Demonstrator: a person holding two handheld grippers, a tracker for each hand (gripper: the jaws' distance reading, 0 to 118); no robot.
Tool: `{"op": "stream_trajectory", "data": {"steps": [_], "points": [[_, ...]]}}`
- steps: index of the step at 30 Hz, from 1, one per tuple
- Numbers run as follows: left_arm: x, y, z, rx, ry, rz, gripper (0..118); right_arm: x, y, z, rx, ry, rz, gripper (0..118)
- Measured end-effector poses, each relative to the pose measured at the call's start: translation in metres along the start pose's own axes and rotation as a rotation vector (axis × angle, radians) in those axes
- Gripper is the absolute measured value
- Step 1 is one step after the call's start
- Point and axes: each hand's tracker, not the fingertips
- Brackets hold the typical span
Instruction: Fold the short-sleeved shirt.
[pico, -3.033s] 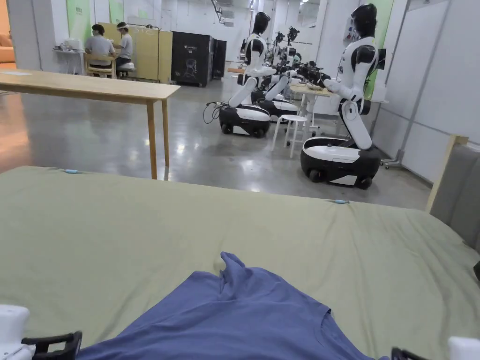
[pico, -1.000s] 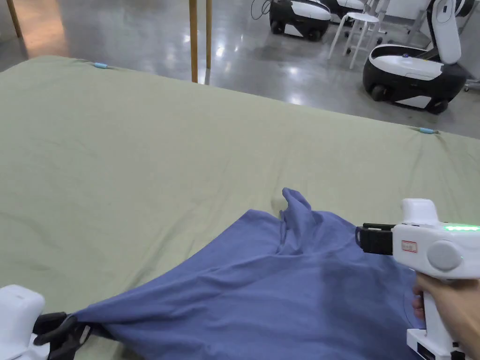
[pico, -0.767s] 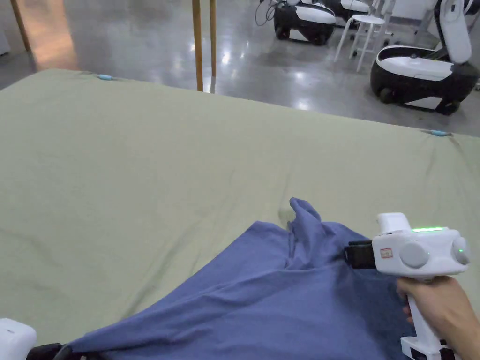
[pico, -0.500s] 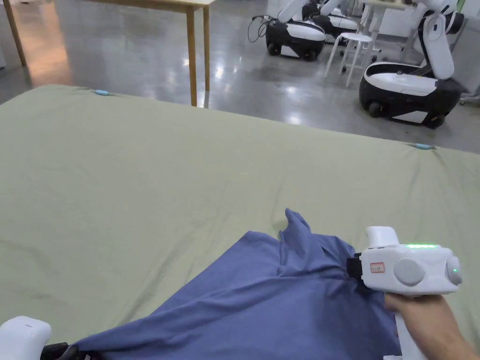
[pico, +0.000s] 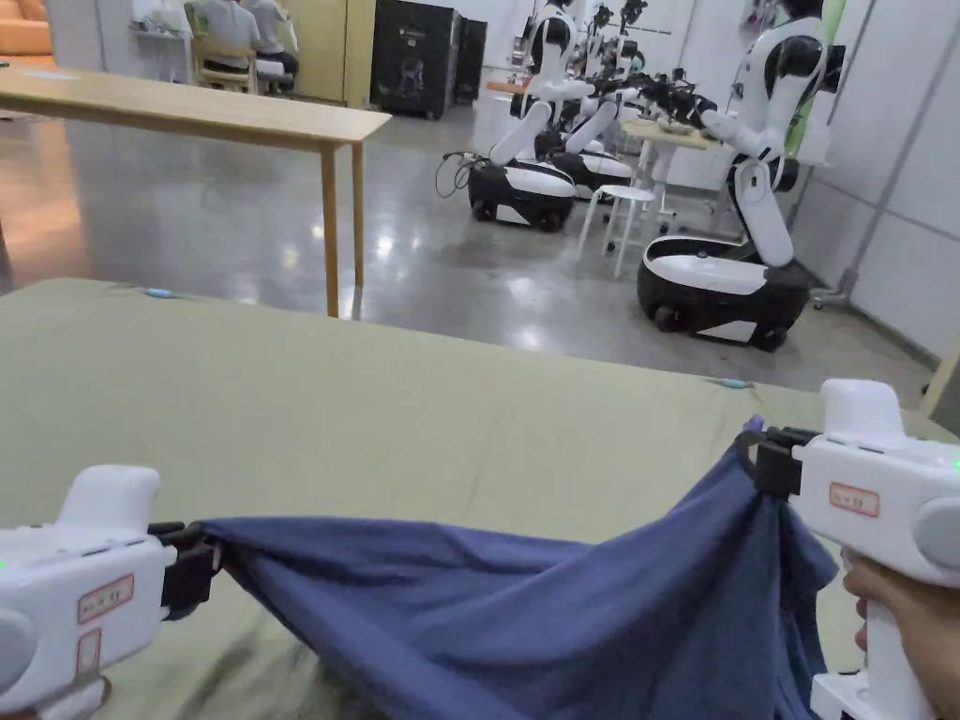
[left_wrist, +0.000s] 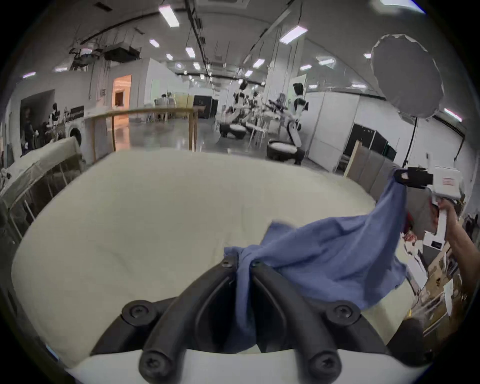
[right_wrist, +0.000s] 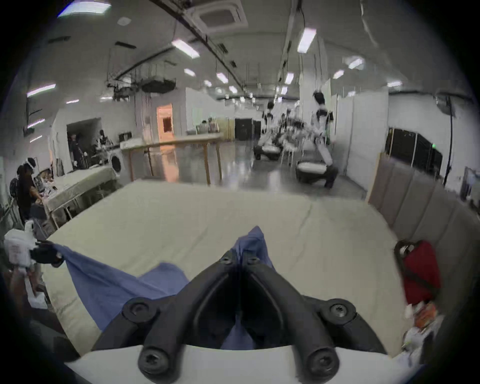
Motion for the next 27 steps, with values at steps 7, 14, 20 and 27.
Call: {"op": "stream_trajectory", "data": {"steps": [7, 14, 20, 27], "points": [[0.033, 0.135, -0.005, 0.135, 0.038, -0.083, 0, 0.044, 0.123, 0.058, 0.205, -0.107, 0.004, 3], [0.053, 0.263, -0.023, 0.241, 0.103, -0.172, 0, 0.076, 0.223, 0.066, 0.325, -0.155, -0.037, 3], [0.062, 0.337, -0.017, 0.321, 0.202, -0.223, 0, 0.079, 0.273, 0.056, 0.386, -0.137, -0.090, 3], [0.041, 0.338, -0.042, 0.316, 0.204, -0.200, 0, 0.072, 0.258, 0.018, 0.363, -0.159, -0.060, 3]]}}
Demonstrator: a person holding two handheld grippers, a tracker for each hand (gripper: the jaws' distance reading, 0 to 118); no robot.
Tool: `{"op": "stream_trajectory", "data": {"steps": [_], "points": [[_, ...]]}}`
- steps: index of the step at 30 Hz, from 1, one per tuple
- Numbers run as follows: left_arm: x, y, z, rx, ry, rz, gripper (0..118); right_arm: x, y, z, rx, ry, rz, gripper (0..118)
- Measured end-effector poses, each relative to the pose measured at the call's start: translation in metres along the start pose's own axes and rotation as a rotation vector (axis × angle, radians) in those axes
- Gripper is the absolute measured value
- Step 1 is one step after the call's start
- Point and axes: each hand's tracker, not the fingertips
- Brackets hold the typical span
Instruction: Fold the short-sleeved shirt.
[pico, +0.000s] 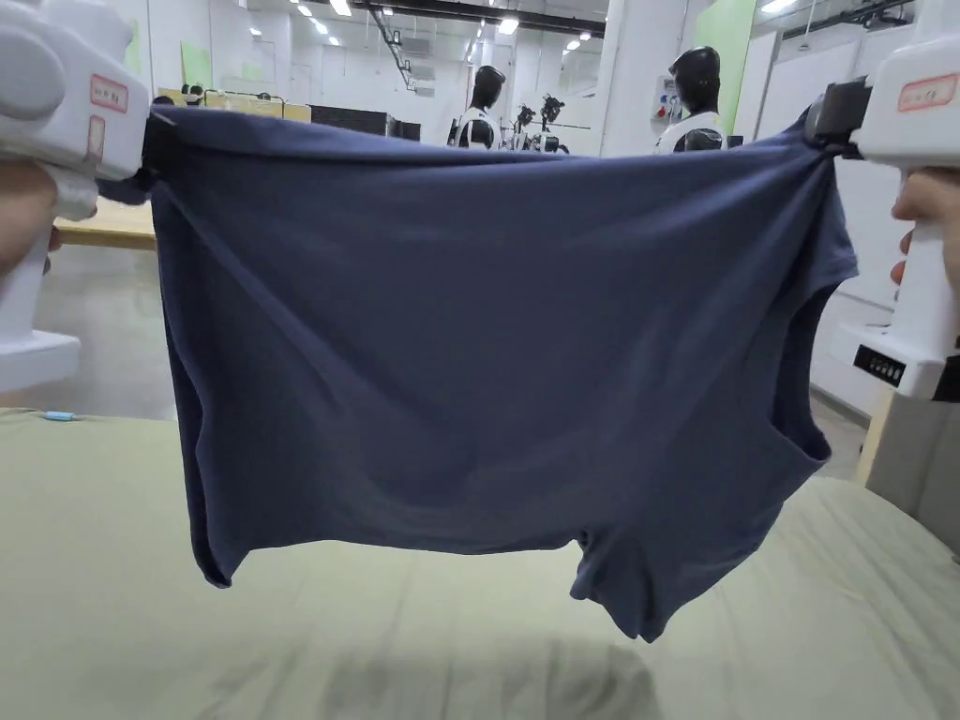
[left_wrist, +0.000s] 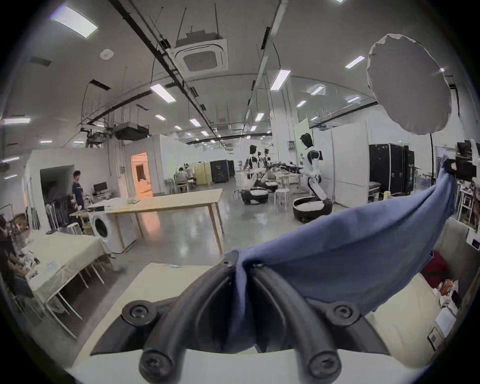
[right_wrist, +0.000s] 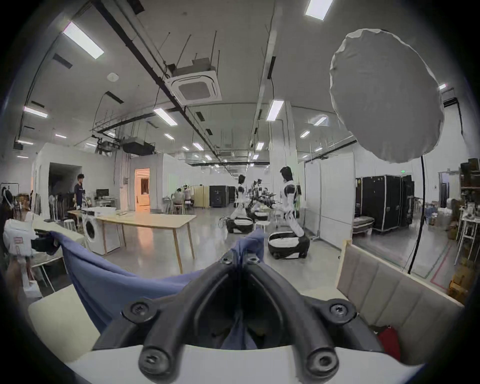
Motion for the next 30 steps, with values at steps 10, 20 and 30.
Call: {"op": "stream_trajectory", "data": {"steps": [10, 20, 30], "points": [[0.032, -0.122, -0.056, -0.128, 0.011, 0.054, 0, 0.003, -0.112, -0.052, -0.143, -0.062, -0.055, 3], [0.048, -0.136, -0.032, -0.148, -0.027, 0.046, 0, 0.014, -0.129, -0.027, -0.161, -0.072, -0.040, 3], [0.049, -0.213, 0.094, -0.224, -0.157, -0.018, 0, 0.026, -0.196, 0.137, -0.228, 0.047, 0.012, 3]]}}
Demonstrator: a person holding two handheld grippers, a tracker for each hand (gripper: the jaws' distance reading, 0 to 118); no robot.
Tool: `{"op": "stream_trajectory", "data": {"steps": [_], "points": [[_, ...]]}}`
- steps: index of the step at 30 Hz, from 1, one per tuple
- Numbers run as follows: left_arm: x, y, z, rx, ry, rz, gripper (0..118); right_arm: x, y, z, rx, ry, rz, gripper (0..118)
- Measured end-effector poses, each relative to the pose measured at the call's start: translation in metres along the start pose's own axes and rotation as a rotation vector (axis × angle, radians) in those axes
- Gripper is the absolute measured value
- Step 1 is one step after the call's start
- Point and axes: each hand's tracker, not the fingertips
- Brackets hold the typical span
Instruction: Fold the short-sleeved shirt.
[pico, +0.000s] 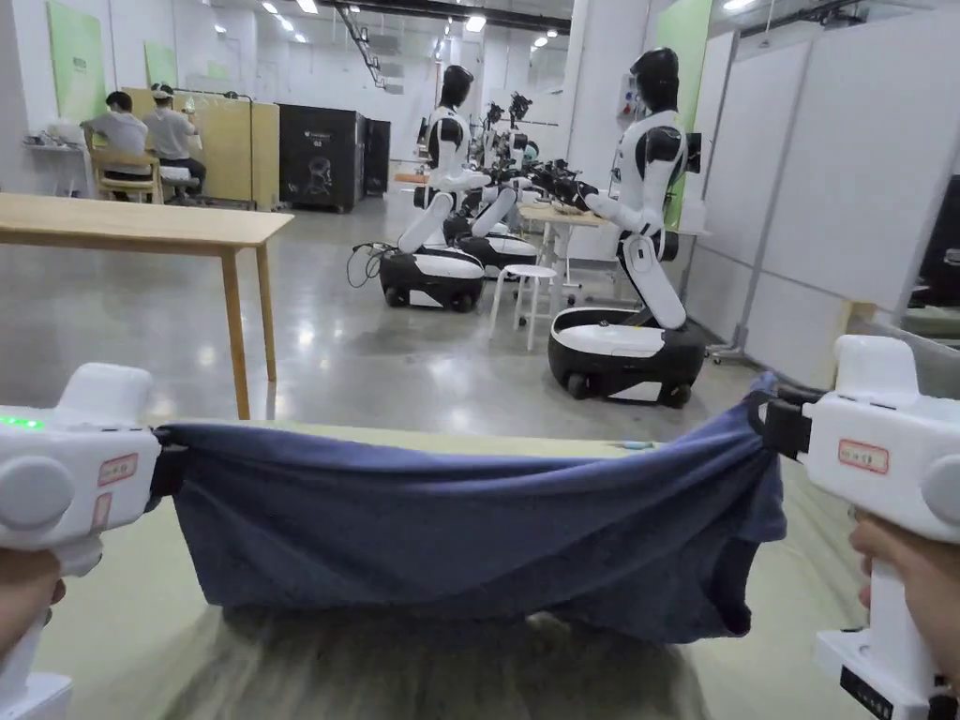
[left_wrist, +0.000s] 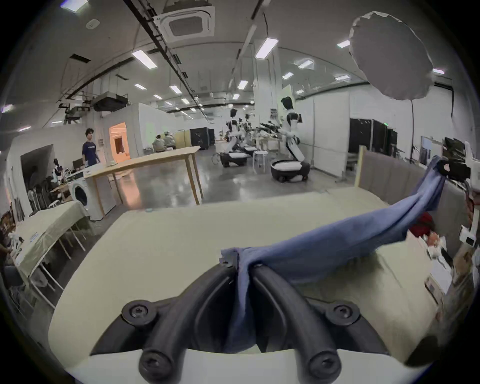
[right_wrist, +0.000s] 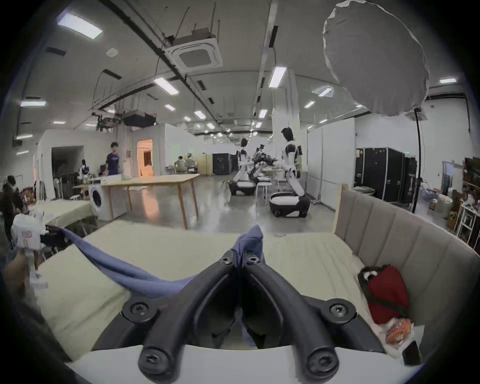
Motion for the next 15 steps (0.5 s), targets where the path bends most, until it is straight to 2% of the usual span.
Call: {"op": "stream_trajectory", "data": {"steps": [4, 9, 10, 12, 13, 15], "points": [[0.012, -0.088, 0.044, -0.128, -0.065, -0.002, 0, 0.000, -0.083, 0.053, -0.128, 0.050, 0.004, 3], [0.014, -0.206, 0.067, -0.304, -0.079, 0.021, 0, -0.008, -0.205, 0.083, -0.360, 0.092, 0.084, 3], [0.014, -0.228, 0.068, -0.330, -0.066, 0.004, 0, -0.009, -0.226, 0.085, -0.408, 0.096, 0.074, 3], [0.014, -0.252, 0.068, -0.404, -0.042, 0.006, 1, -0.008, -0.257, 0.085, -0.484, 0.084, 0.005, 3], [0.014, -0.259, 0.068, -0.407, -0.055, 0.036, 1, -0.006, -0.269, 0.084, -0.510, 0.075, -0.039, 3], [0.016, -0.265, 0.074, -0.381, -0.053, 0.039, 3, -0.005, -0.280, 0.087, -0.525, 0.061, -0.064, 3]]}}
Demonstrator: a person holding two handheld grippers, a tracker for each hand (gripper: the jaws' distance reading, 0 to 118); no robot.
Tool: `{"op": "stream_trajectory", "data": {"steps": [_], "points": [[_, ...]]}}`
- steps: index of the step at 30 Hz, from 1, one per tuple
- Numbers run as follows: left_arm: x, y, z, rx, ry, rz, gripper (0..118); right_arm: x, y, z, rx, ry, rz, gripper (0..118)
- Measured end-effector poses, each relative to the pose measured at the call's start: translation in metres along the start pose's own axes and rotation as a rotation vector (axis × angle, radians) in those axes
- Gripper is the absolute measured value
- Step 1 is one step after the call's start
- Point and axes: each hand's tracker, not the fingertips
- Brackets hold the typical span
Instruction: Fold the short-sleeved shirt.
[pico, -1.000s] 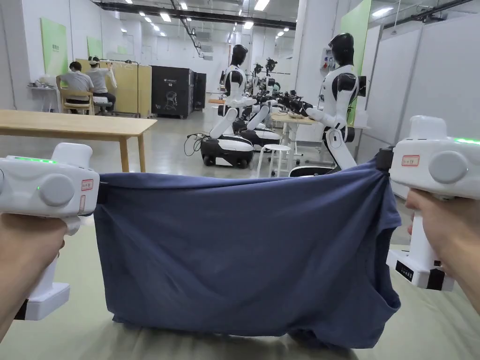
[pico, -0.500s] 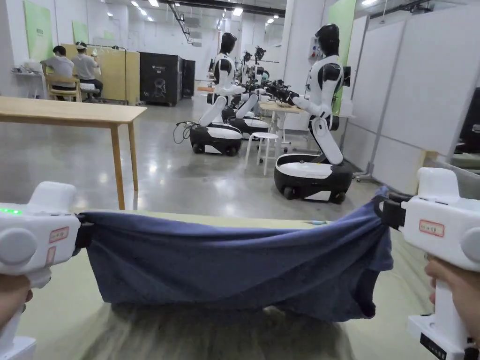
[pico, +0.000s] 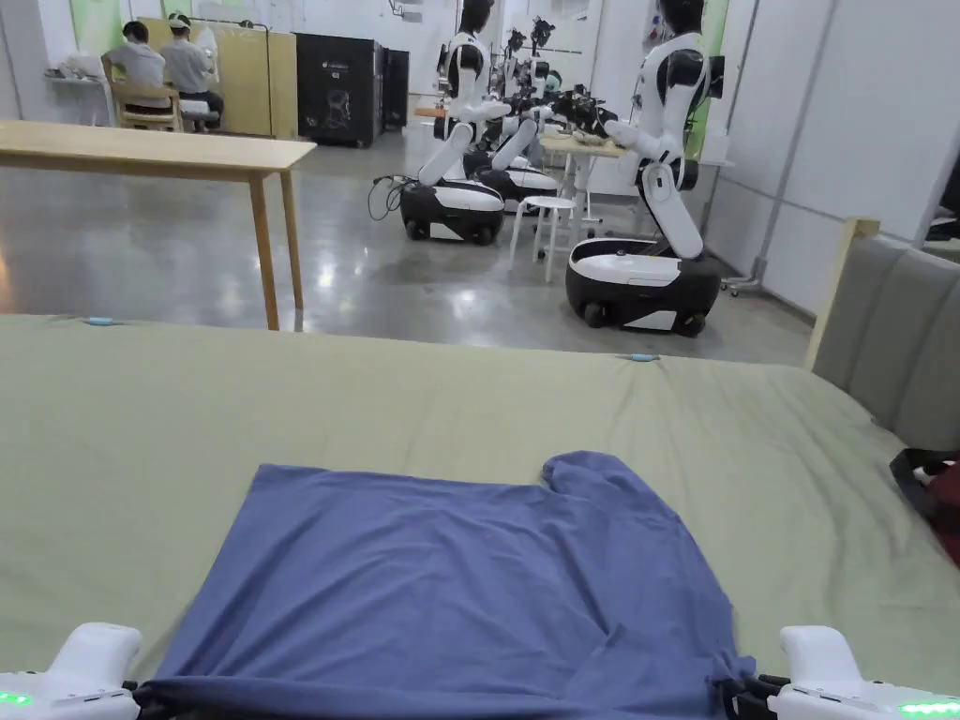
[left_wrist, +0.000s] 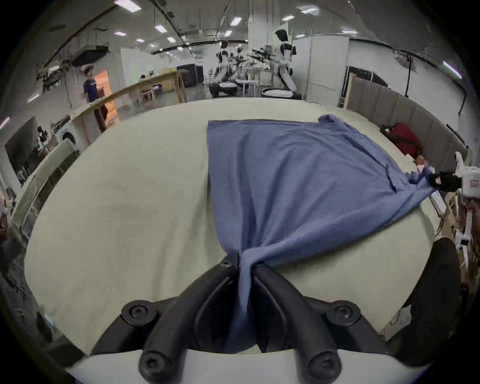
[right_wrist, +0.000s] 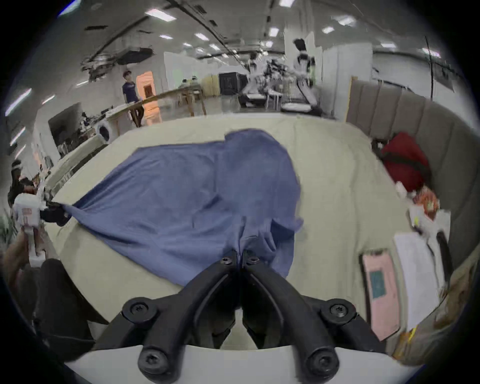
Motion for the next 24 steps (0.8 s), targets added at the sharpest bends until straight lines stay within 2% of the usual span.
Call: {"op": "stream_trajectory", "data": {"steps": [1, 2, 3, 4, 5, 6, 8, 10, 11, 12, 13, 14, 15, 16, 17, 19, 24], "points": [[0.002, 0.000, 0.006, 0.029, 0.010, 0.009, 15, 0.002, -0.001, 0.002, 0.005, 0.014, -0.008, 4], [0.004, 0.001, 0.014, 0.068, 0.030, 0.006, 41, 0.002, -0.002, 0.007, 0.017, 0.015, -0.018, 9], [0.006, 0.001, 0.022, 0.089, 0.033, 0.004, 83, 0.001, -0.002, 0.014, 0.043, 0.014, -0.025, 27], [0.008, 0.001, 0.034, 0.106, 0.026, 0.004, 116, -0.004, -0.003, 0.028, 0.101, -0.006, -0.009, 74], [0.009, -0.001, 0.048, 0.174, 0.016, 0.000, 118, -0.007, -0.002, 0.039, 0.146, -0.001, 0.009, 105], [0.014, -0.002, 0.064, 0.255, 0.022, -0.001, 117, -0.011, -0.001, 0.049, 0.188, 0.008, 0.015, 117], [0.022, -0.009, 0.091, 0.352, 0.066, -0.029, 117, -0.023, -0.005, 0.076, 0.335, 0.018, -0.001, 118], [0.027, -0.019, 0.108, 0.411, 0.078, -0.036, 117, -0.030, -0.008, 0.087, 0.378, 0.015, -0.011, 118], [0.029, -0.024, 0.115, 0.397, 0.083, -0.032, 117, -0.035, -0.011, 0.091, 0.382, 0.007, -0.003, 118], [0.029, -0.029, 0.119, 0.387, 0.101, -0.033, 115, -0.040, -0.014, 0.094, 0.380, -0.007, 0.006, 113], [0.027, -0.038, 0.118, 0.369, 0.129, -0.023, 105, -0.042, -0.018, 0.097, 0.386, -0.015, 0.015, 87], [0.023, -0.043, 0.118, 0.333, 0.143, 0.002, 84, -0.044, -0.023, 0.099, 0.397, -0.011, 0.022, 43], [0.019, -0.047, 0.116, 0.287, 0.140, 0.024, 44, -0.045, -0.026, 0.100, 0.402, -0.008, 0.026, 0], [0.012, -0.053, 0.110, 0.236, 0.114, 0.052, 0, -0.048, -0.029, 0.098, 0.401, -0.017, 0.029, 0], [0.005, -0.059, 0.101, 0.196, 0.096, 0.065, 0, -0.048, -0.034, 0.096, 0.400, -0.027, 0.023, 0], [0.001, -0.066, 0.089, 0.175, 0.134, 0.045, 0, -0.042, -0.035, 0.090, 0.362, 0.042, -0.005, 0], [-0.013, -0.062, 0.059, 0.165, 0.109, 0.066, 0, -0.044, -0.037, 0.079, 0.304, -0.006, 0.013, 0]]}}
